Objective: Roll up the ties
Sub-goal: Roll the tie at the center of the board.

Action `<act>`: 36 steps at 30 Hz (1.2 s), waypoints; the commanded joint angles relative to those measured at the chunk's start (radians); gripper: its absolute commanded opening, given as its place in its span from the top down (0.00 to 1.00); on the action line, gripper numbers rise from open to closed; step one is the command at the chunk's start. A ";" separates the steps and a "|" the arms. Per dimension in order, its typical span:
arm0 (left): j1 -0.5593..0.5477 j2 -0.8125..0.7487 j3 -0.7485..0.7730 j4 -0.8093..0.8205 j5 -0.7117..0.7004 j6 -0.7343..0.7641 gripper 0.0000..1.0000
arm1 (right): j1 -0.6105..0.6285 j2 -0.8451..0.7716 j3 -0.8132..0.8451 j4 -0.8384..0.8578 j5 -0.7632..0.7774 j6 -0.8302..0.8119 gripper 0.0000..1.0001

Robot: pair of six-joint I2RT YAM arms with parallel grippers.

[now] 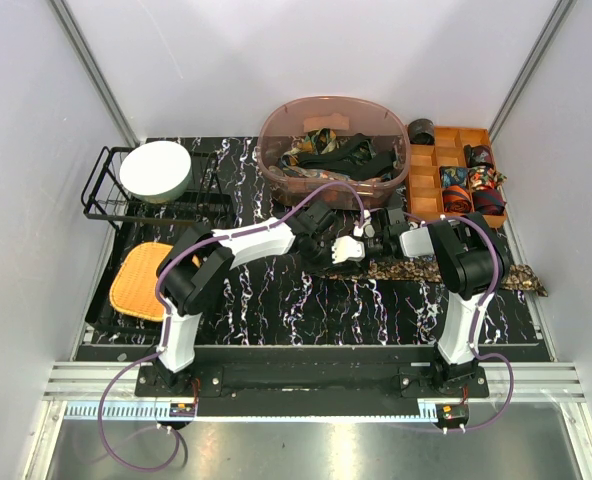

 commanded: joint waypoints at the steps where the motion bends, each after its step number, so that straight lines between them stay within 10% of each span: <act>1: -0.005 0.068 -0.015 -0.062 -0.004 0.003 0.93 | 0.020 0.003 0.026 -0.026 0.066 -0.044 0.65; 15: -0.005 0.068 -0.020 -0.066 0.018 0.003 0.91 | 0.015 0.003 0.006 -0.035 0.121 -0.072 1.00; 22: 0.061 0.050 -0.060 0.005 0.180 -0.058 0.61 | -0.032 0.053 -0.010 -0.076 0.149 -0.081 1.00; 32: 0.131 -0.042 -0.328 0.423 0.317 -0.128 0.38 | -0.071 0.086 -0.008 -0.144 0.178 -0.104 1.00; 36: 0.167 -0.088 -0.483 0.873 0.367 -0.256 0.30 | -0.072 0.096 -0.002 -0.170 0.189 -0.125 1.00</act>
